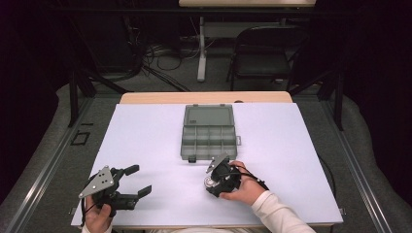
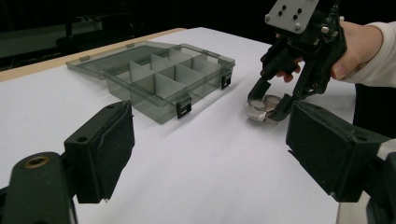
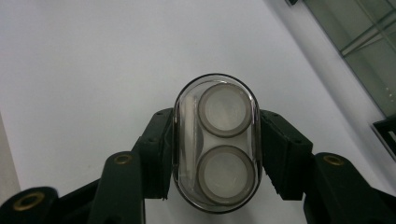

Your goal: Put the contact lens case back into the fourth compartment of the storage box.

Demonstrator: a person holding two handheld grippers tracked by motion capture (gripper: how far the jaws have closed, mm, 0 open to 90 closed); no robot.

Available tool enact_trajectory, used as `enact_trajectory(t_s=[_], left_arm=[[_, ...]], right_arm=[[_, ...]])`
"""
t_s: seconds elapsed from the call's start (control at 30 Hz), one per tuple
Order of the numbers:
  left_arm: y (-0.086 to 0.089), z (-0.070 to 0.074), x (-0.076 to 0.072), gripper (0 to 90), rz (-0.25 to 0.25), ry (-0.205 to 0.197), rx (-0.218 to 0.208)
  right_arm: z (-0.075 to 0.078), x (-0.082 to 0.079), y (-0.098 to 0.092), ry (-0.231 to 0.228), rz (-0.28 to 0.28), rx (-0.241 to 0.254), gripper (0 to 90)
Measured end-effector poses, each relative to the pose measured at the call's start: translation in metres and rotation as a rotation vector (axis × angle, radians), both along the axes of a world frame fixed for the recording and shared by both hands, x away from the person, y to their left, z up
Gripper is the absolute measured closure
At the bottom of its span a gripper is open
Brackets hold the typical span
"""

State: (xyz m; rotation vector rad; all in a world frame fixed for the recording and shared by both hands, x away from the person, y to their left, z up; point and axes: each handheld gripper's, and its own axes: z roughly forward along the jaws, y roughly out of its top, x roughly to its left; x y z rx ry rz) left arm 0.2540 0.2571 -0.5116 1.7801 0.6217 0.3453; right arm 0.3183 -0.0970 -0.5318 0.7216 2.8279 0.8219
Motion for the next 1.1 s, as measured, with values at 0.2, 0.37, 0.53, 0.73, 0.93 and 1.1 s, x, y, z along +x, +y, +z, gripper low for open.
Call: enact_trajectory(t_s=[0.2, 0.37, 0.53, 0.73, 0.93, 1.1], left_arm=[[0.0, 0.0, 0.0, 16.1, 0.0, -0.001, 0.0], [0.0, 0.0, 0.0, 16.1, 0.001, -0.001, 0.0], [0.001, 0.0, 0.001, 16.1, 0.005, 0.001, 0.002], [0.002, 0.0, 0.0, 16.1, 0.002, 0.002, -0.008], [0.002, 0.0, 0.0, 16.1, 0.007, 0.004, -0.004], [0.003, 0.0, 0.001, 16.1, 0.008, 0.005, -0.008]], right_arm=[[0.001, 0.001, -0.001, -0.006, -0.007, 0.006, 48.6], [0.004, 0.001, -0.002, -0.027, -0.018, 0.021, 48.6], [0.006, 0.003, -0.004, -0.052, -0.039, 0.049, 48.6], [0.008, 0.007, -0.006, -0.081, -0.086, 0.103, 48.6], [0.012, 0.01, -0.01, -0.102, -0.145, 0.164, 48.7], [0.015, 0.016, -0.016, -0.103, -0.205, 0.214, 48.7]])
